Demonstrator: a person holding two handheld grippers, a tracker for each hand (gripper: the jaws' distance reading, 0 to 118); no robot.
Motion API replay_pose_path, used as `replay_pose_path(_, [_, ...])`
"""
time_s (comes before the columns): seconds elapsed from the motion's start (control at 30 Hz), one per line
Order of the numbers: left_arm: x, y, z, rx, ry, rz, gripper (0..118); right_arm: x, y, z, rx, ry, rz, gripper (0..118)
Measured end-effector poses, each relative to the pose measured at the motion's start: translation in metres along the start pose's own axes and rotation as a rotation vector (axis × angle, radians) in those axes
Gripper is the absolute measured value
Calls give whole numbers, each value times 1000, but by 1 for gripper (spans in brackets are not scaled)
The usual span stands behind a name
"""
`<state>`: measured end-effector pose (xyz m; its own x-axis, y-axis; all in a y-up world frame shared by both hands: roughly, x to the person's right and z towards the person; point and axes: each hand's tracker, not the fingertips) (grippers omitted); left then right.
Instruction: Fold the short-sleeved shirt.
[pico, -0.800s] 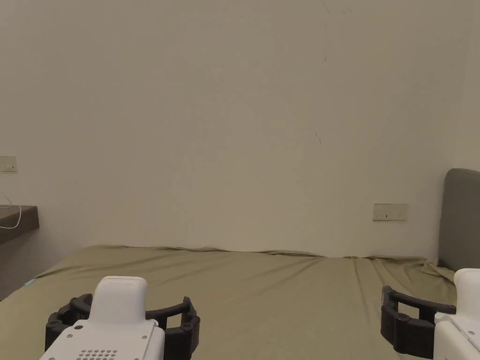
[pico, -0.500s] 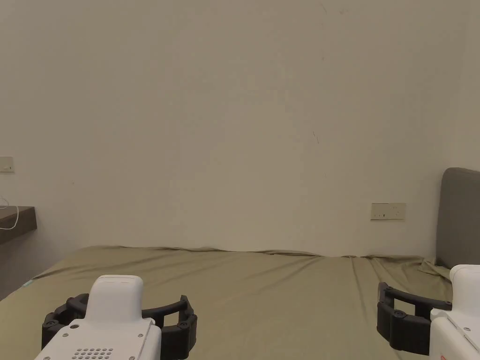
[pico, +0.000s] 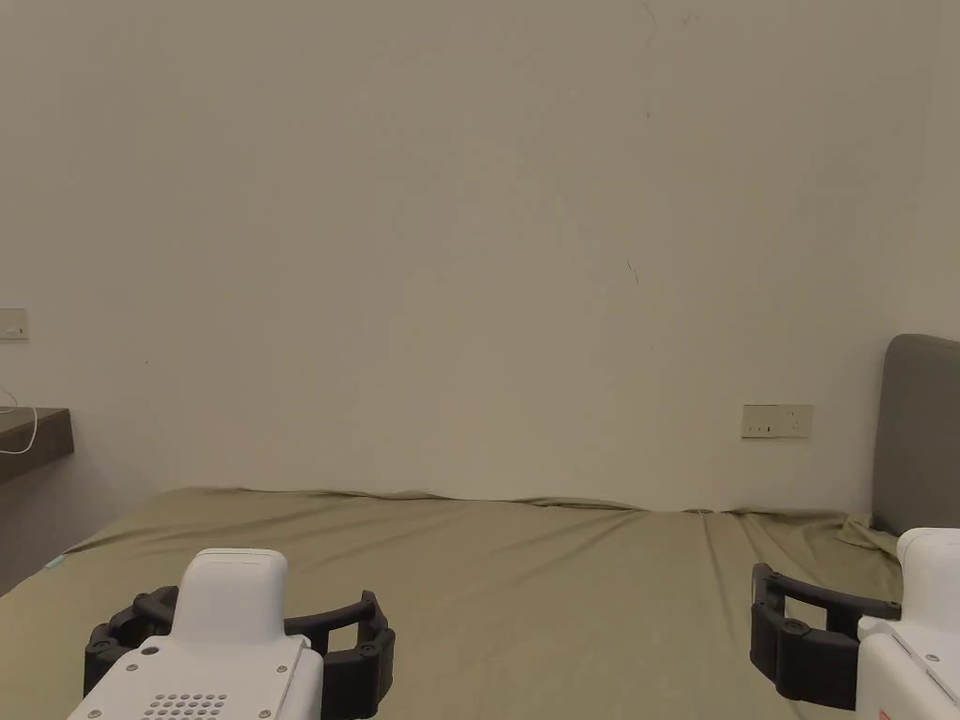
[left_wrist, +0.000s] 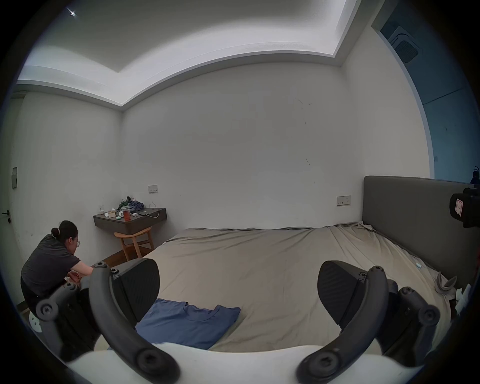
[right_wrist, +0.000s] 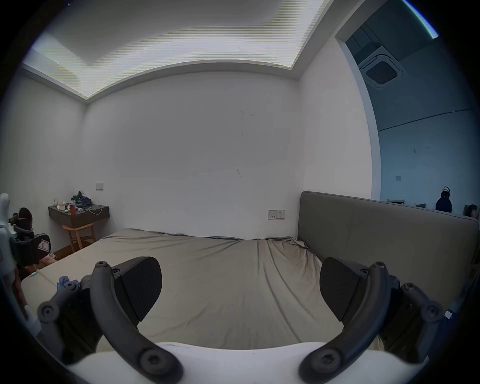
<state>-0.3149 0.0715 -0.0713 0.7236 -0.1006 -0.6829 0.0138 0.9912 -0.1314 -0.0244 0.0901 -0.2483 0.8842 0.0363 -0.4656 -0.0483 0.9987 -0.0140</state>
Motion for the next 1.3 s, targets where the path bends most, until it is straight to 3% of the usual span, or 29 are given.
replay_pose_path(0.47, [-2, -2, -2, -8, -16, 42, 118, -1, -3, 0, -2, -1, 5, 118])
replay_pose_path(0.83, [1, -2, 0, -5, -25, 29, 118, 9, -2, 1, -18, 5, -59, 118])
replay_pose_path(1.1, [1, -3, 3, 3, -23, 20, 118, 3, -2, 2, -43, 29, -19, 118])
replay_pose_path(1.13, [1, -3, 6, 2, -58, 27, 113, 5, -3, 3, -50, 49, -27, 111])
replay_pose_path(1.17, [1, -2, 7, 4, -56, 29, 69, 7, -5, 6, -21, 71, -33, 80])
replay_pose_path(1.2, [5, -2, 6, 2, -34, 33, 0, 7, -7, 7, -14, 21, -15, 22])
replay_pose_path(1.23, [4, -3, 5, -61, 31, 36, 0, 6, -10, 4, -40, -61, 32, 3])
replay_pose_path(1.3, [2, 1, 4, -48, -46, 38, 0, 9, -16, 1, -32, -23, 18, 3])
